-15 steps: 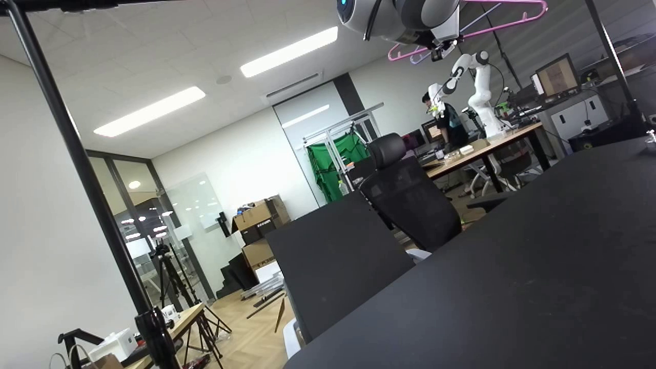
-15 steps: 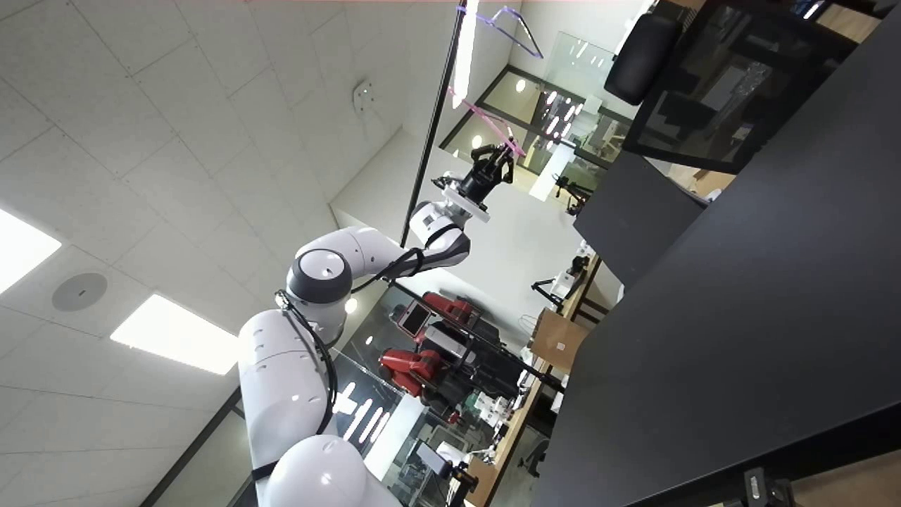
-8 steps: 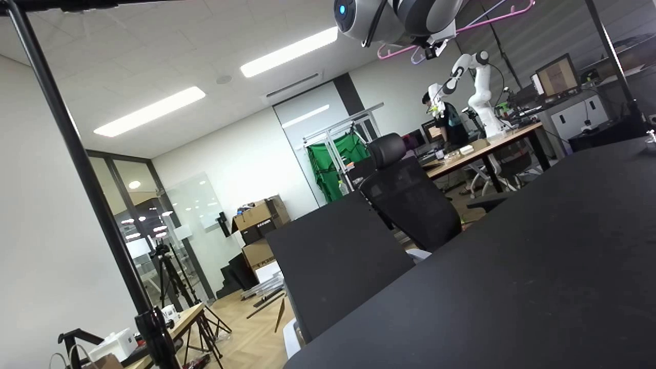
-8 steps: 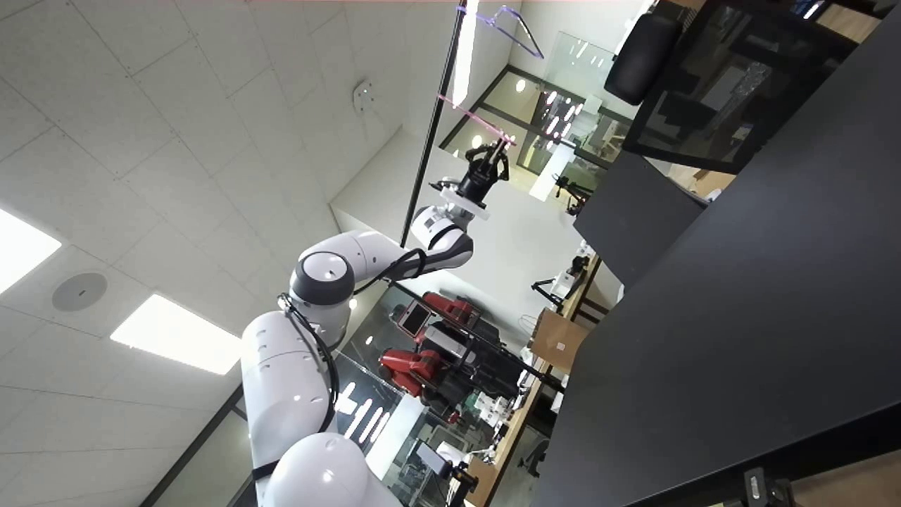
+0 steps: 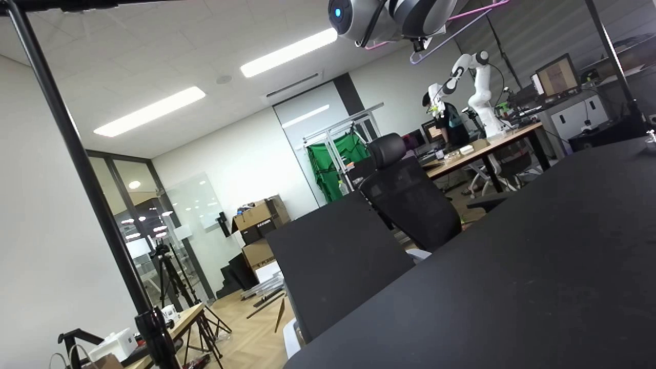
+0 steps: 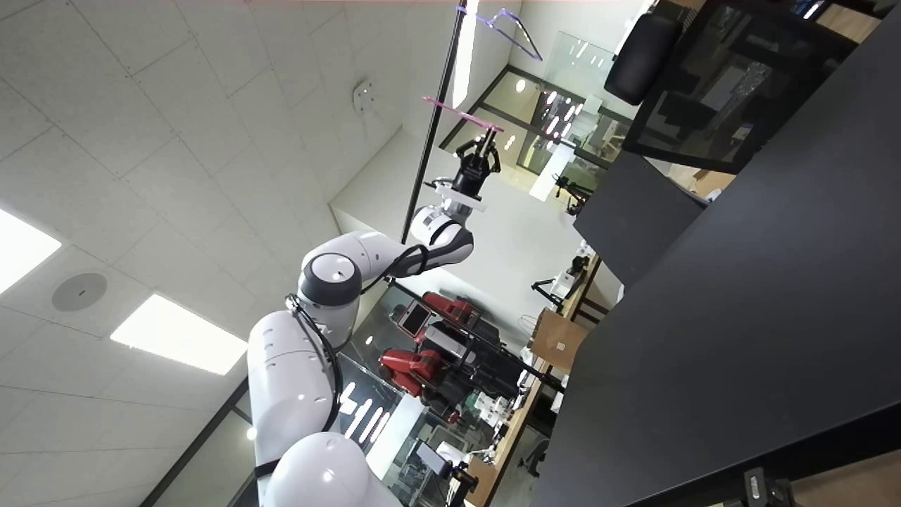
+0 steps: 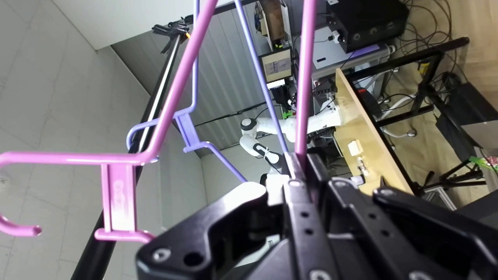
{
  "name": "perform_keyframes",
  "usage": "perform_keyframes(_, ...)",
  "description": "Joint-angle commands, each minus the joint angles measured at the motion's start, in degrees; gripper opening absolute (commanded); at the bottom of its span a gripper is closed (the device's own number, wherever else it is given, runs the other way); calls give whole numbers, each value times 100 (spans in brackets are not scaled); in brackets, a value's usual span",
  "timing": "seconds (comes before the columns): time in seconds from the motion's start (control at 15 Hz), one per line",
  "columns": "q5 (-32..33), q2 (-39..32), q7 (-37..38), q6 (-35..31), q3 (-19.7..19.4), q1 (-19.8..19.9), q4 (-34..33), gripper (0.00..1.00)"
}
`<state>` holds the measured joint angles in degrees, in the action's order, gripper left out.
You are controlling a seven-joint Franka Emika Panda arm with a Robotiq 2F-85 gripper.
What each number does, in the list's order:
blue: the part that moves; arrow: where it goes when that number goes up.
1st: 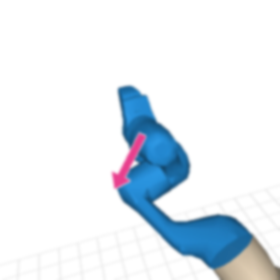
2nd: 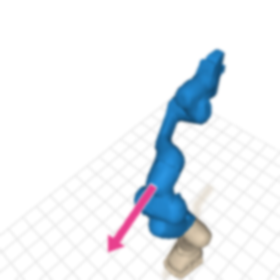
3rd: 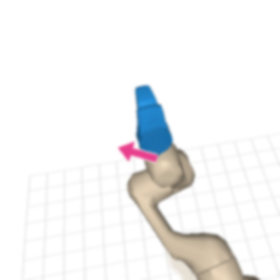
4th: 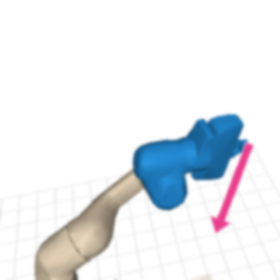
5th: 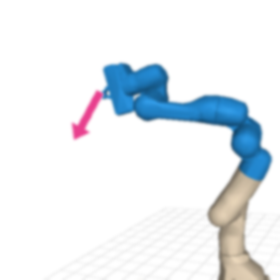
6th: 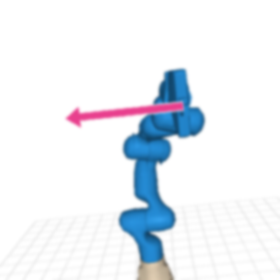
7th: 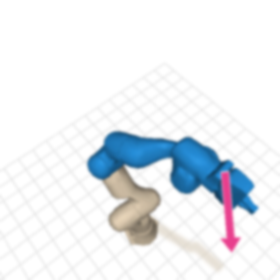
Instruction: Pick the pink hanger on the table and hang it on the stand
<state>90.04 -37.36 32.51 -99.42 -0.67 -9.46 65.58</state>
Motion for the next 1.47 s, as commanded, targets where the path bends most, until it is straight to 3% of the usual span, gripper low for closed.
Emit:
perform_keyframes(0.0, 133, -311, -103, -16, -66, -28, -538, 2)
perform_keyframes(0.93, 71, -1216, -855, -329, -176, -124, -2138, 2)
perform_keyframes(1.4, 165, -1507, -1122, -390, -87, -63, -2564, 2)
